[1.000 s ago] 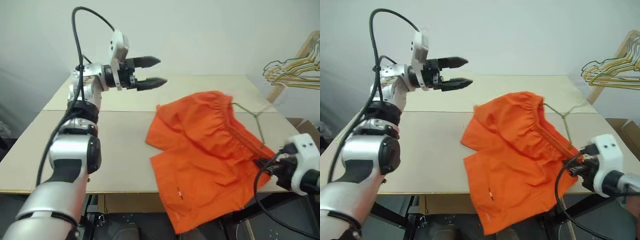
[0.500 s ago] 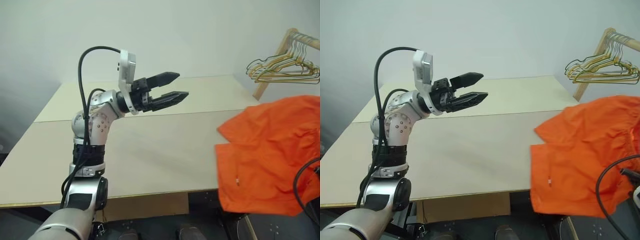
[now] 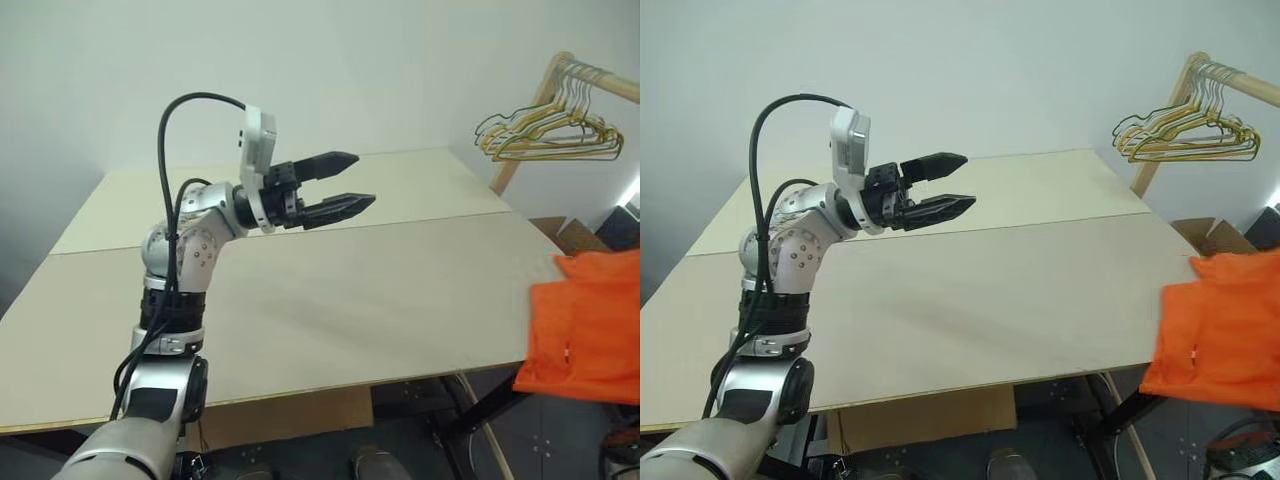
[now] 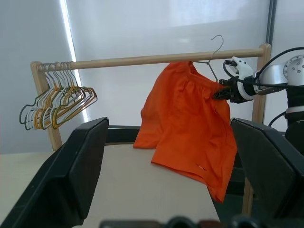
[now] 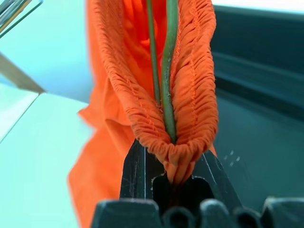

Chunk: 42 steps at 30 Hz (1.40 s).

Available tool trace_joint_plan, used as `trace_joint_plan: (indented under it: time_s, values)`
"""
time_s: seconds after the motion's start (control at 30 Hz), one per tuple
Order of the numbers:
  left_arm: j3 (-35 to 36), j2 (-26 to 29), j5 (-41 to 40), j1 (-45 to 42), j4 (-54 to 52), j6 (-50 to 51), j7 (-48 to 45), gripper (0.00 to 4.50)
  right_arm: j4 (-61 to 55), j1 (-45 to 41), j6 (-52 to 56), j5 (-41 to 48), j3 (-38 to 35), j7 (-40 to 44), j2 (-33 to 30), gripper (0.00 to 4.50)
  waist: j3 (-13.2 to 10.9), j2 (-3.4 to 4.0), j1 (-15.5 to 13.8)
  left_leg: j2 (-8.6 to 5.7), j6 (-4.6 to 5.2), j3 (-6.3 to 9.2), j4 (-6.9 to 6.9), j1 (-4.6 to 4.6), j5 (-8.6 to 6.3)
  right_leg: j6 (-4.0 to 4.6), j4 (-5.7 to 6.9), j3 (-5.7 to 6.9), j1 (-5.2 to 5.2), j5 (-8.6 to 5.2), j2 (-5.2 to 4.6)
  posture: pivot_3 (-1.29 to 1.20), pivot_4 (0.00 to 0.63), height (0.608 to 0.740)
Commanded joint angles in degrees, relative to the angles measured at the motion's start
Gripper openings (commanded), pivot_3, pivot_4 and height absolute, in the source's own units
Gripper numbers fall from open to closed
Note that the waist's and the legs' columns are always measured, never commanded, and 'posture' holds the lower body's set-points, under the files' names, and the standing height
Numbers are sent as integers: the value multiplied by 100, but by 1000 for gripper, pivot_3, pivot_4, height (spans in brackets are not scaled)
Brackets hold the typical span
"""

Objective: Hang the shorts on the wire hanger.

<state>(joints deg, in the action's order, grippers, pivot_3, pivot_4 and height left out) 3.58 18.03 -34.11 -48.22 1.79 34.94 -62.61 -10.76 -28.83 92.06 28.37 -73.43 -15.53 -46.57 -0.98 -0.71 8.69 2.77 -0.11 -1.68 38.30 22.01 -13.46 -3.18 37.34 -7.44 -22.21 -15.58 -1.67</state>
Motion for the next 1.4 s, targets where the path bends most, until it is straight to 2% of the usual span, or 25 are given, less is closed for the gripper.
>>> trace_joint_plan:
  time_s: [0.03, 0.17, 0.4, 0.57, 0.67, 0.73, 0.83, 0.97, 1.03, 1.1, 1.17, 1.27, 1.4]
  values:
    - [4, 45, -97, -110, 8, -169, -37, 4434, 548, -502, 44, -103, -202, -339, -404, 0, 3, 5, 21, 0, 0, 0, -3, 0, 0, 0, -4, 0, 1, 0, 0, -115, 0, 740]
    - [9, 98, -104, -100, 1, -188, -59, 4434, 1010, -836, 44, -265, -369, -758, -425, 0, 5, 8, 15, 0, 0, -1, -21, 0, 0, -1, -21, 0, 0, 1, 0, -109, 0, 740]
    - [-10, 212, -108, -56, -44, -198, -87, 4434, 649, -849, 44, -183, -453, -1315, 201, 0, 3, 8, 19, -1, 0, -2, -26, -1, 0, -2, -25, -6, 0, 1, 0, -100, 0, 740]
    - [-45, 275, -95, -93, -15, -198, -115, 4500, 173, -763, 44, -227, -227, -1449, 346, 1532, 3, 8, 10, -2, 0, -1, -26, 1, 0, -3, -27, -6, 0, 0, -1, -93, 0, 740]
    - [-61, 299, -81, -135, 13, -204, -124, 4500, -289, -700, 44, -523, 238, -1535, 245, 2649, 2, 11, 7, -2, 0, -1, -27, 0, 0, -3, -27, -6, 0, 0, -1, -90, 0, 740]
    - [-73, 322, -69, -162, 31, -214, -129, 4500, -788, -662, 44, -854, 768, -1525, 77, 3370, 1, 28, 11, -2, 0, -1, -28, -1, 0, -3, -27, -6, -1, 0, -1, -84, 0, 740]
    - [-88, 356, -40, -205, 58, -229, -115, 4500, -1481, -146, -937, -1546, 2120, -1573, -478, 4371, -16, 64, 5, -3, 0, -3, -32, 1, 0, -5, -28, -10, -6, -2, -2, -80, 0, 740]
    - [-102, 390, -25, -249, 79, -263, -97, 4500, -1878, 447, -2405, -2620, 3691, -1713, -927, 4477, -26, 52, 22, -4, 0, -4, -48, -11, 0, -4, -29, -15, -7, -5, 4, -68, 0, 740]
    - [-104, 405, 4, -248, 67, -291, -52, 4500, -2033, 630, -3332, -3022, 4536, -1631, -860, 4477, -34, 37, 48, -4, 0, -4, -49, -15, 0, -3, -29, -28, -5, -4, 9, -53, 0, 740]
    - [-112, 444, 52, -207, 16, -308, 19, 4500, -2082, 667, -4101, -3121, 5119, -1353, -546, 4477, -37, 28, 52, -7, 0, -7, -48, -22, 0, -5, -29, -43, -5, -3, 10, -43, 0, 740]
    - [-128, 536, 92, -118, -41, -336, 9, 4500, -2094, 606, -4775, -2859, 5515, -747, -136, 4477, -42, 18, 35, -6, 0, -7, -49, -29, 0, -6, -29, -45, -2, -2, 14, -10, 0, 740]
    - [-219, 773, 200, 95, -54, -523, -243, 4500, -2183, 468, -5249, -2032, 5803, 476, 470, 4477, -56, 2, -38, -7, 0, -4, -51, -20, 0, -6, -28, -46, -7, -2, 16, 21, 0, 740]
    - [-531, 1201, 837, 643, -118, -1184, -373, 4500, -2330, 698, -5531, -1278, 6515, 2387, 399, 4477, -66, -6, -261, -8, 3, 0, -52, 2, -2, 2, -45, -41, -17, 3, 15, 80, 0, 740]
